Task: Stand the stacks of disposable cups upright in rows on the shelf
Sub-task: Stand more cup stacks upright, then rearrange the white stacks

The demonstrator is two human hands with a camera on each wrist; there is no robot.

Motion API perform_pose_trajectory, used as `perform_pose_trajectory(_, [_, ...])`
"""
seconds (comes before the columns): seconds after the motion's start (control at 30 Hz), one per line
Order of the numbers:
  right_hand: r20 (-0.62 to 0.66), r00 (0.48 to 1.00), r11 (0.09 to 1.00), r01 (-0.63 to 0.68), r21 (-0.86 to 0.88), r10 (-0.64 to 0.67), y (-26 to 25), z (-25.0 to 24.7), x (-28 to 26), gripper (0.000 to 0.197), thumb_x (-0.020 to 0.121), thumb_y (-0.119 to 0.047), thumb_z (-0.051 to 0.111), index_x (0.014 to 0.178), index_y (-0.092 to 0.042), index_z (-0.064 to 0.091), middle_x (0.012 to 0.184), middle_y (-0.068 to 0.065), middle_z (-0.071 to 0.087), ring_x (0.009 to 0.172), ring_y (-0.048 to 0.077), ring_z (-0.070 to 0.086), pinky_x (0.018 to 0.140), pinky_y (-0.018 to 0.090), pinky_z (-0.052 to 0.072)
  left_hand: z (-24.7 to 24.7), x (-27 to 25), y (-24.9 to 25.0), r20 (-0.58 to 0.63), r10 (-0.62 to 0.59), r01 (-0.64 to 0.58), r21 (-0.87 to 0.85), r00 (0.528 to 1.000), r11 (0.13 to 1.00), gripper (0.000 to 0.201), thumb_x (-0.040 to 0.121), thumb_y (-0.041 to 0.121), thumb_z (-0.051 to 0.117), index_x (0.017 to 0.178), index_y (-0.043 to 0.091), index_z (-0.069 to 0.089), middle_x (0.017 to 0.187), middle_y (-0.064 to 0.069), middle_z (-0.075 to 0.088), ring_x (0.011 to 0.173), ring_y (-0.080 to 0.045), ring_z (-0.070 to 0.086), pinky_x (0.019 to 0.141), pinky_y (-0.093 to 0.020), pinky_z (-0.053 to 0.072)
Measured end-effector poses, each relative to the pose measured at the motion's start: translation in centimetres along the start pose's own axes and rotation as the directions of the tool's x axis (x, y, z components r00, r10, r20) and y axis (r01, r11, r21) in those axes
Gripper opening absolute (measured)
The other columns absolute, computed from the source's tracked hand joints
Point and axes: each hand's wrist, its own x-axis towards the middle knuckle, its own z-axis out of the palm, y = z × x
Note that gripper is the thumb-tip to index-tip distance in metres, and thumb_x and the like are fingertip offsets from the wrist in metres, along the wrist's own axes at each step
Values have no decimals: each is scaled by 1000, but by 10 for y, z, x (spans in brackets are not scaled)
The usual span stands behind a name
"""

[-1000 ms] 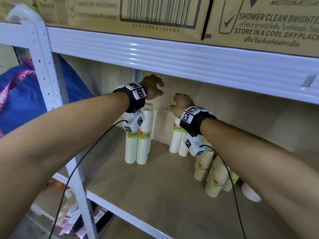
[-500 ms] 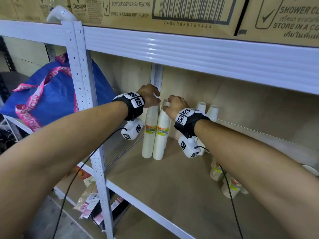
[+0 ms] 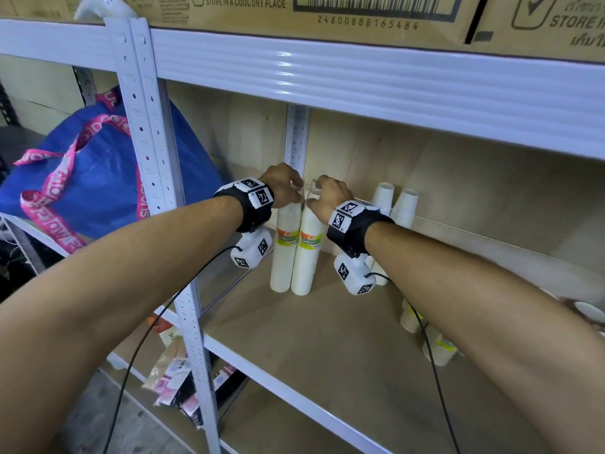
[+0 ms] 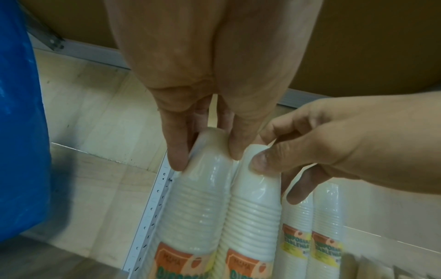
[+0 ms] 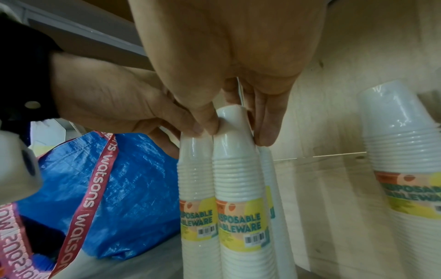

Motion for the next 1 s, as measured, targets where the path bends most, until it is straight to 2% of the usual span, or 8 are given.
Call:
perform_pose_trajectory(0.27, [-4,1000,999,3,39,-3,8,-10,-6,44,88,-21,62,129,-11,53,128,9,61,112,29,60,89,35,52,-4,-4,10,5,27,-27,8,1000,1000,39,86,21,72,124,11,66,131,-6,57,118,-24,55,86,-26,43])
perform_pose_trajectory(0.43, [-37,999,999,-34,4,34,19,-22,-15,35,87,-22,64,119,-7,56,121,13,61,106,32,61,88,38,53,-3,-5,26,13,65,-65,7,998,998,39,86,22,71,123,12,66,131,-6,58,117,-24,55,88,-27,44])
perform_pose_trajectory(0.57, [-46,997,998,-62,-27,61,33,-36,-21,38,88,-25,63,120,-6,56,122,14,59,108,33,58,85,34,51,0,-3,43,19,96,-95,-39,995,995,38,85,23,72,121,13,67,129,-4,60,114,-21,57,84,-24,44])
perform_pose_trajectory(0.73, [-79,992,993,-105,-58,100,53,-55,-29,37,87,-25,64,119,-7,57,121,13,61,108,32,59,86,34,51,9,3,67,39,133,-129,-80,990,988,37,85,24,73,120,13,67,129,-4,57,109,-23,59,78,-26,47])
perform_pose_trajectory(0.9, [-105,982,985,-161,-54,155,75,-69,-36,40,85,-27,67,120,-11,56,123,11,60,108,31,60,85,32,51,20,8,89,32,200,-197,-89,979,976,33,85,21,72,117,12,69,126,-5,60,113,-22,57,83,-23,44])
perform_pose_trajectory(1.0, [-107,975,979,-201,-41,196,84,-74,-37,31,83,-25,67,109,-15,56,120,8,63,104,29,63,86,34,54,29,12,100,41,222,-216,-118,974,969,30,85,19,71,115,12,69,125,-6,62,112,-23,58,87,-26,47])
